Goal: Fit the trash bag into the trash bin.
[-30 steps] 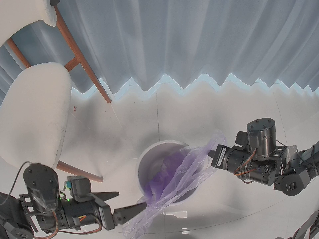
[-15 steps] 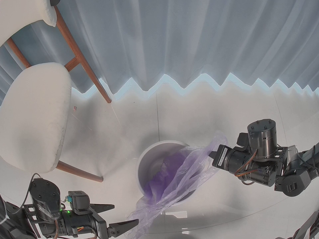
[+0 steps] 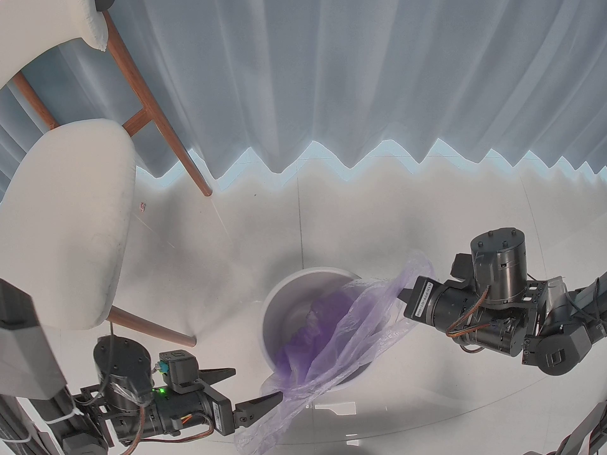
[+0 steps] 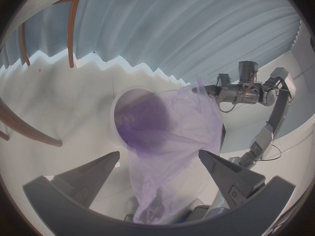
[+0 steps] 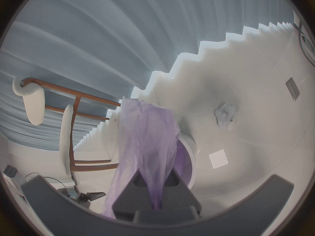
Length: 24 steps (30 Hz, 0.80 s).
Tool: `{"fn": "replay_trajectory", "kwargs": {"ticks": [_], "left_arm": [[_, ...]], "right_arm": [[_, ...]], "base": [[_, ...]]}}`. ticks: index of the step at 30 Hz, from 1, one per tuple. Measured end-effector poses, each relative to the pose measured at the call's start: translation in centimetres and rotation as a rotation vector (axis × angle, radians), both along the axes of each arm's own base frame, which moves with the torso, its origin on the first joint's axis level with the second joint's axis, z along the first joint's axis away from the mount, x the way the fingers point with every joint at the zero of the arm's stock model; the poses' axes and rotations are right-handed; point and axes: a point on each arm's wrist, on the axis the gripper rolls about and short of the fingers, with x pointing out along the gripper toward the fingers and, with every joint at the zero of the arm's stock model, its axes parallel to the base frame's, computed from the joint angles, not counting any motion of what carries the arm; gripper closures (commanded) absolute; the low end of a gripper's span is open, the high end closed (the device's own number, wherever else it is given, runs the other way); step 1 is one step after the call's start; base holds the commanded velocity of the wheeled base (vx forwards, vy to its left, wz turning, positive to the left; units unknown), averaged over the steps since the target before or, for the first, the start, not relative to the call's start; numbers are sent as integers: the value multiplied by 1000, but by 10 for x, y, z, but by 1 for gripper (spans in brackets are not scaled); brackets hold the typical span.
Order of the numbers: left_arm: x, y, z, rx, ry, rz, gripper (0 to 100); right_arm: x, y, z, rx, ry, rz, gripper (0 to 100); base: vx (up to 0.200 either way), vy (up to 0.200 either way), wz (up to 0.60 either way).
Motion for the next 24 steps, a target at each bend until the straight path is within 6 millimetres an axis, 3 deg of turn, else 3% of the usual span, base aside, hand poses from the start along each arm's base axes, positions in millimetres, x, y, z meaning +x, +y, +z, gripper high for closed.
{"fn": "replay_trajectory", "kwargs": {"ticks": [6,18,19,24], "left_arm": [[8,-8,-28,76,49,12,0],[12,-13,-42,115,79,16,0],[12,-13,-43,116,79,17,100],[18,-19,-44,109,64,19,100]], "right_arm": [[0,0,0,-2,0,-4,100],[0,1,-2,-4,4,-2,100],[0,1,-2,-5,4,-2,100],[0,1,-2,-5,4,-2,100]], "base": [[0,0,0],[0,0,0],[0,0,0],[0,0,0]]}}
